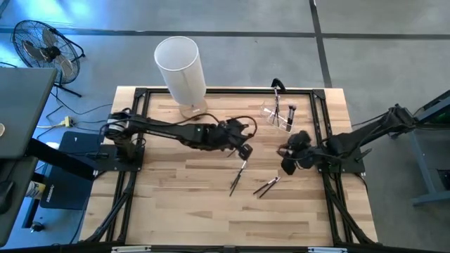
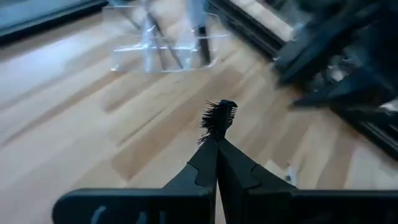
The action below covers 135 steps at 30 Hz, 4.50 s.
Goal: Put items in baskets/containers
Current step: Put the brow brush into the transparent organizer, then put the blush brush into the transparent organizer
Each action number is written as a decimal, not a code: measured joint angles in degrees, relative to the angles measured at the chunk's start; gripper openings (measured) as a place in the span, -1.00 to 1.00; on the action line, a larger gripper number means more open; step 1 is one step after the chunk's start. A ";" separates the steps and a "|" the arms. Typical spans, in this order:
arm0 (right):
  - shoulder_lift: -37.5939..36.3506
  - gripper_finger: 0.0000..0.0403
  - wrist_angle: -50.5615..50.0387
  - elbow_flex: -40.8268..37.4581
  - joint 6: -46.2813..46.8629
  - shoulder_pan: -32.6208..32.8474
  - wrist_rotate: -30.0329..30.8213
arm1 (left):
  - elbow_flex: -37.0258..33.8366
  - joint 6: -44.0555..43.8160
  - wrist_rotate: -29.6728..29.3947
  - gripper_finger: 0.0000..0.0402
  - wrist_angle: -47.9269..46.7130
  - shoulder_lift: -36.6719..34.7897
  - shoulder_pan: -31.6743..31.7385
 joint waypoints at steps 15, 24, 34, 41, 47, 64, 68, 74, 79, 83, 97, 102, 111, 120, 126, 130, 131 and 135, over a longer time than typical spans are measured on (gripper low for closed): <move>-3.09 -0.19 68.74 -19.76 -27.91 0.27 -3.55 | -0.01 11.84 15.90 -1.00 33.80 -0.57 1.19; -3.15 -0.20 63.81 -10.47 -37.12 -3.45 -5.32 | -0.01 11.46 15.89 -1.00 35.70 -0.56 1.05; -1.91 -0.30 56.76 -3.99 -35.21 -9.80 -15.26 | -0.01 11.76 16.60 -1.00 36.62 -0.52 1.05; -1.87 -0.90 56.51 -3.61 -35.07 -11.08 -18.15 | -0.01 11.83 16.42 -1.00 36.40 -0.52 1.08; -1.87 -0.89 55.44 -3.59 -34.26 -11.62 -18.17 | -0.01 14.76 18.51 -0.88 35.72 -0.52 1.16; -9.17 -0.93 36.30 -3.61 -30.41 -17.96 -4.93 | 0.03 16.16 23.48 -0.39 28.11 -6.93 9.40; -10.17 -0.94 30.18 -3.61 -29.65 -22.29 -0.01 | 0.20 20.58 25.77 -0.39 23.37 -10.65 12.16; -10.13 -0.94 23.42 -3.61 -26.58 -31.44 2.76 | -0.50 25.71 26.79 -0.39 14.02 -14.20 14.70; -9.92 -0.94 19.58 -3.61 -26.60 -39.03 2.40 | -7.36 27.13 30.22 -0.39 18.58 -19.38 17.50; -8.34 -0.94 16.95 -3.61 -26.35 -43.73 -0.09 | -15.01 26.34 32.72 -0.39 21.40 -24.97 21.90; 2.18 -0.60 14.24 -3.72 -16.88 -47.37 -2.17 | -32.86 23.59 37.55 -0.39 26.46 -39.80 31.47; 2.06 -0.37 13.54 -3.72 -13.84 -47.37 -3.10 | -32.82 23.33 41.62 -0.39 27.83 -40.49 32.20; -1.08 -0.26 14.71 -3.67 -14.72 -47.26 -4.67 | -32.87 22.75 51.87 -0.39 29.36 -40.35 32.04; -7.39 -0.31 23.81 -3.61 -24.41 -47.24 -8.36 | -32.87 22.20 60.72 -0.39 29.89 -40.37 31.81; -7.94 -0.34 26.80 1.70 -30.59 -47.24 -10.54 | -32.94 22.74 49.76 -0.39 27.58 -38.03 25.51; -4.80 -0.38 26.01 10.50 -37.70 -47.21 -10.69 | -32.91 22.75 40.49 -0.39 28.14 -36.51 20.66; -3.64 -0.39 25.73 13.07 -39.81 -47.21 -10.39 | -32.89 22.66 38.17 -0.39 28.19 -36.02 19.76; 2.54 -0.43 21.84 23.71 -48.48 -47.27 -7.58 | -32.89 20.99 30.31 -0.39 27.67 -34.09 16.50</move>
